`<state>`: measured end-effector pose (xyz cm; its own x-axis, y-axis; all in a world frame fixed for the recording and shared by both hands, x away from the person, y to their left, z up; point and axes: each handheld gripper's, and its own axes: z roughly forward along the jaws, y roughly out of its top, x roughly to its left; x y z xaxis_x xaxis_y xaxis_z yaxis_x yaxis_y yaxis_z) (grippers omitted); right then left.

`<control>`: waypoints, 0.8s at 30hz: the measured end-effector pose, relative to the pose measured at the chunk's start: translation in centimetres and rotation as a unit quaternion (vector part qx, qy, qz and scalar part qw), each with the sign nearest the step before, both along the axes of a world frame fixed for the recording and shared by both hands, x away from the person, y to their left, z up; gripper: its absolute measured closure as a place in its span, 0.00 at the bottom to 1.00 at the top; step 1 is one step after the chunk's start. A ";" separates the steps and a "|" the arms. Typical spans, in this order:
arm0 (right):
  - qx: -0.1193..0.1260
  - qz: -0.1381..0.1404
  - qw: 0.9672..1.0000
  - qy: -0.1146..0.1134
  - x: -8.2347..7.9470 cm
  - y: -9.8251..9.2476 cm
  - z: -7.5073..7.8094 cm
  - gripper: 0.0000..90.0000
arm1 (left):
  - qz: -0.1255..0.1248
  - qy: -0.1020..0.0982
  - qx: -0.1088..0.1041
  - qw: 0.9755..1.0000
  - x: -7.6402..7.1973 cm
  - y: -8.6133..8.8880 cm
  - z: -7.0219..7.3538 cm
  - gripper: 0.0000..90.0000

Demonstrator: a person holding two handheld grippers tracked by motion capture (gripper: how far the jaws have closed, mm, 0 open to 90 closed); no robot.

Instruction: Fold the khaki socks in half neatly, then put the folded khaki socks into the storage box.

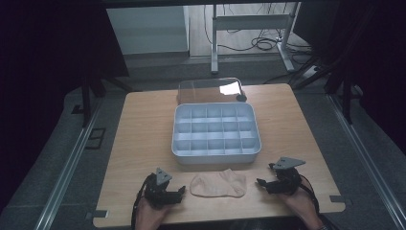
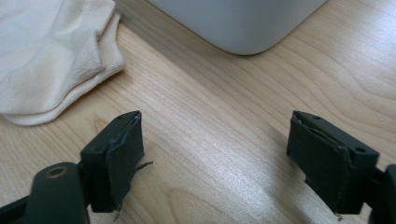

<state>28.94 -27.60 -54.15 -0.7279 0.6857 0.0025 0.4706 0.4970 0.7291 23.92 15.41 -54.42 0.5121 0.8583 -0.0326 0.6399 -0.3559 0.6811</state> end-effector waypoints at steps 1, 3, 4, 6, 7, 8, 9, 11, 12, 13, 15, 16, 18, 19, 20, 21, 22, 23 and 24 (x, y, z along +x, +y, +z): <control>0.000 0.001 1.000 0.000 0.0 0.0 0.0 0.19 | 0.000 0.000 0.000 1.000 0.0 0.0 0.0 0.12; 0.000 0.001 1.000 0.000 0.0 0.0 0.0 0.19 | 0.001 0.000 0.000 1.000 0.0 0.0 0.0 0.12; -0.001 0.002 1.000 0.001 0.0 0.1 0.0 0.18 | 0.001 0.000 0.000 1.000 0.0 0.0 0.0 0.12; -0.003 0.004 1.000 0.001 0.0 0.1 0.0 0.16 | 0.001 0.000 0.000 1.000 0.0 0.0 0.0 0.12; -0.003 0.004 1.000 0.001 0.0 0.1 0.0 0.16 | 0.001 0.000 0.000 1.000 0.0 0.0 0.0 0.12; -0.004 0.006 1.000 0.002 0.0 0.1 0.0 0.15 | 0.001 0.000 0.001 1.000 0.0 0.0 0.0 0.12; -0.003 0.007 1.000 0.003 0.0 0.1 0.0 0.15 | 0.001 0.000 0.001 1.000 0.0 0.0 0.0 0.12; -0.003 0.007 1.000 0.004 0.0 0.1 0.0 0.15 | 0.000 0.001 0.000 1.000 0.0 0.0 0.0 0.12; -0.003 0.007 1.000 0.003 0.0 0.1 0.0 0.15 | 0.000 0.000 0.000 1.000 0.1 0.0 0.0 0.12; -0.003 0.007 1.000 0.004 0.0 0.1 0.0 0.15 | -0.001 0.001 0.000 1.000 0.1 0.0 0.0 0.12; -0.003 0.005 1.000 0.004 0.0 0.1 0.0 0.14 | -0.001 0.000 -0.001 1.000 0.1 0.0 0.0 0.12; -0.003 0.005 1.000 0.004 0.0 0.1 0.0 0.14 | 0.000 0.000 -0.001 1.000 0.1 0.0 0.0 0.12; -0.003 0.005 1.000 0.004 0.0 0.1 0.0 0.14 | 0.000 0.000 -0.001 1.000 0.2 -0.1 0.0 0.12; -0.003 0.005 1.000 0.004 0.0 0.1 0.0 0.14 | 0.000 0.000 -0.001 1.000 0.2 -0.1 0.0 0.12; -0.003 0.005 1.000 0.004 0.0 0.1 0.0 0.14 | 0.001 0.000 -0.001 1.000 0.2 -0.1 0.0 0.12; -0.003 0.005 1.000 0.004 0.0 0.1 0.0 0.14 | 0.001 -0.001 0.000 1.000 0.3 -0.2 0.0 0.12; -0.003 0.005 1.000 0.004 0.0 0.1 0.0 0.14 | 0.000 0.000 0.000 1.000 0.3 -0.2 0.0 0.12; -0.003 0.005 1.000 0.004 0.0 0.1 0.0 0.14 | 0.000 0.000 0.000 1.000 0.3 -0.2 0.0 0.12; -0.003 0.005 1.000 0.004 0.0 0.1 0.0 0.14 | -0.001 0.000 -0.001 1.000 0.3 -0.2 0.0 0.12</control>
